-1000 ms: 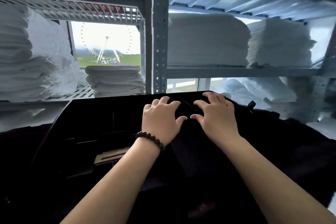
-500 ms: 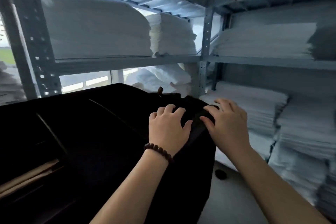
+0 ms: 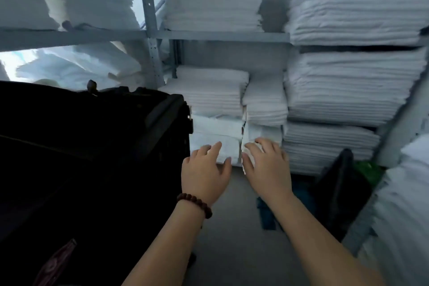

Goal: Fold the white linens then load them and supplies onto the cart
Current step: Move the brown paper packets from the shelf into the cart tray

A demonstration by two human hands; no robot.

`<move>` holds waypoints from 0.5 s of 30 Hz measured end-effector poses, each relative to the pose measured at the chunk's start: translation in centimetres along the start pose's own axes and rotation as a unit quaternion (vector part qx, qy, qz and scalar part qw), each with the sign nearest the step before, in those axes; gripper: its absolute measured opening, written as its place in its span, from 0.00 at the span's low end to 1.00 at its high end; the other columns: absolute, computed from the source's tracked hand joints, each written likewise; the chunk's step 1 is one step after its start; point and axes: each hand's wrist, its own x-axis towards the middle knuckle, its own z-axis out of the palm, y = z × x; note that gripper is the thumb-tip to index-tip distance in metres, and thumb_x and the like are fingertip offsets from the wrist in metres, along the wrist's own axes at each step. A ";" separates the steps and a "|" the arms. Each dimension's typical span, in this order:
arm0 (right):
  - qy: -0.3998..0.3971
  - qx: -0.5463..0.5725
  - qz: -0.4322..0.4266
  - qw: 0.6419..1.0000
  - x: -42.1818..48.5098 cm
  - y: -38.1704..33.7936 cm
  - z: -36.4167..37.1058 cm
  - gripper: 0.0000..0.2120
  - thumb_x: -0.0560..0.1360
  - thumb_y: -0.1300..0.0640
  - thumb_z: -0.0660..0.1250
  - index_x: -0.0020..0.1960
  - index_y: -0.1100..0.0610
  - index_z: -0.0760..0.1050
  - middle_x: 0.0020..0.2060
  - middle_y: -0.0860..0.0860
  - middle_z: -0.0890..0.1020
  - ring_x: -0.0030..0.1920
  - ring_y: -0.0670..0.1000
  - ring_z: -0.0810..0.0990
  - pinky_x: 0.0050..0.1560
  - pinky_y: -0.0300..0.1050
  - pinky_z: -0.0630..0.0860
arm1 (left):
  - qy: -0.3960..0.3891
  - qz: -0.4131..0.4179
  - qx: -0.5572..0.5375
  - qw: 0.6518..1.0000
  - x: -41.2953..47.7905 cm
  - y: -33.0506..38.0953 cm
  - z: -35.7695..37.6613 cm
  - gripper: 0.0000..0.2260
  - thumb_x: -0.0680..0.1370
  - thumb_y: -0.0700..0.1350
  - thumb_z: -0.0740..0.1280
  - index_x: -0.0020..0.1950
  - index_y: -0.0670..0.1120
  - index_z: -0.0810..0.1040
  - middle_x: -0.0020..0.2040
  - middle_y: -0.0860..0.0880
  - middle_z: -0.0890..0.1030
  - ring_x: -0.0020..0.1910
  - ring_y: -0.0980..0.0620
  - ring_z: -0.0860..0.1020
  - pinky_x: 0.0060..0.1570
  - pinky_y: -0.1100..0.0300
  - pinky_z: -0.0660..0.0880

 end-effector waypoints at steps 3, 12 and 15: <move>-0.006 0.009 0.056 0.998 -4.2 1.4 0.6 0.15 0.80 0.48 0.60 0.62 0.52 0.77 0.64 0.52 0.74 0.67 0.54 0.68 0.66 0.55 0.64 | -0.051 0.005 -0.043 0.998 -2.8 0.7 1.9 0.24 0.79 0.58 0.59 0.73 0.52 0.67 0.65 0.53 0.75 0.63 0.52 0.73 0.61 0.52 0.70; -0.035 -0.041 0.210 0.976 -17.5 4.9 0.0 0.18 0.80 0.47 0.58 0.66 0.52 0.74 0.66 0.50 0.73 0.68 0.52 0.69 0.65 0.51 0.66 | -0.185 0.043 -0.110 0.976 -12.5 4.0 5.5 0.23 0.79 0.57 0.59 0.73 0.53 0.67 0.64 0.52 0.76 0.60 0.51 0.74 0.59 0.53 0.71; -0.037 -0.064 0.261 0.963 -21.7 6.2 -1.9 0.18 0.81 0.46 0.57 0.67 0.50 0.73 0.67 0.49 0.72 0.67 0.51 0.69 0.64 0.49 0.67 | -0.230 0.078 -0.119 0.963 -15.5 6.2 6.6 0.23 0.80 0.58 0.58 0.74 0.54 0.64 0.65 0.54 0.74 0.61 0.52 0.72 0.60 0.54 0.71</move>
